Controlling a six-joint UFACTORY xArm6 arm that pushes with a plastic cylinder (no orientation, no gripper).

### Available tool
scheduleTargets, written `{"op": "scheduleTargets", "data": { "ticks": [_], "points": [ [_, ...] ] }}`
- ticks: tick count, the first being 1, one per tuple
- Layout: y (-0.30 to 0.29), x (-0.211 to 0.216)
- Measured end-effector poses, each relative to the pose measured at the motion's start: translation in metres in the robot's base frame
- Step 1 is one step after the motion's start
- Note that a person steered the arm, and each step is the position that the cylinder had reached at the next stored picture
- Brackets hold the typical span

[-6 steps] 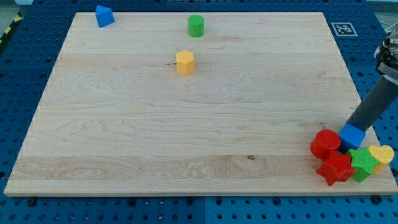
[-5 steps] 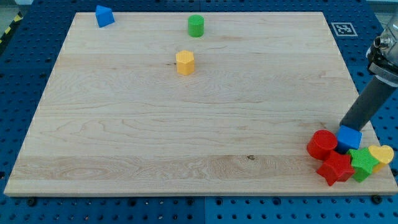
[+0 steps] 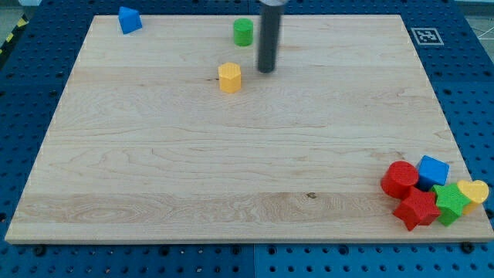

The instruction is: Push blue triangle closer to the yellow hexagon

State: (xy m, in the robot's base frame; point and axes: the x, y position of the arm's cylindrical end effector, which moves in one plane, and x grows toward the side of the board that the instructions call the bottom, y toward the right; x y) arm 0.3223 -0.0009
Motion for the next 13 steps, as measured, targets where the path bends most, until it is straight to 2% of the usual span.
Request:
{"op": "scheduleTargets", "data": {
  "ticks": [2, 4, 5, 6, 8, 11, 13],
  "points": [
    [-0.148, -0.022],
    [-0.299, -0.092],
    [-0.302, -0.121],
    [-0.291, -0.131],
    [-0.235, -0.13],
    [-0.239, -0.126],
    [-0.219, -0.114]
  ]
}}
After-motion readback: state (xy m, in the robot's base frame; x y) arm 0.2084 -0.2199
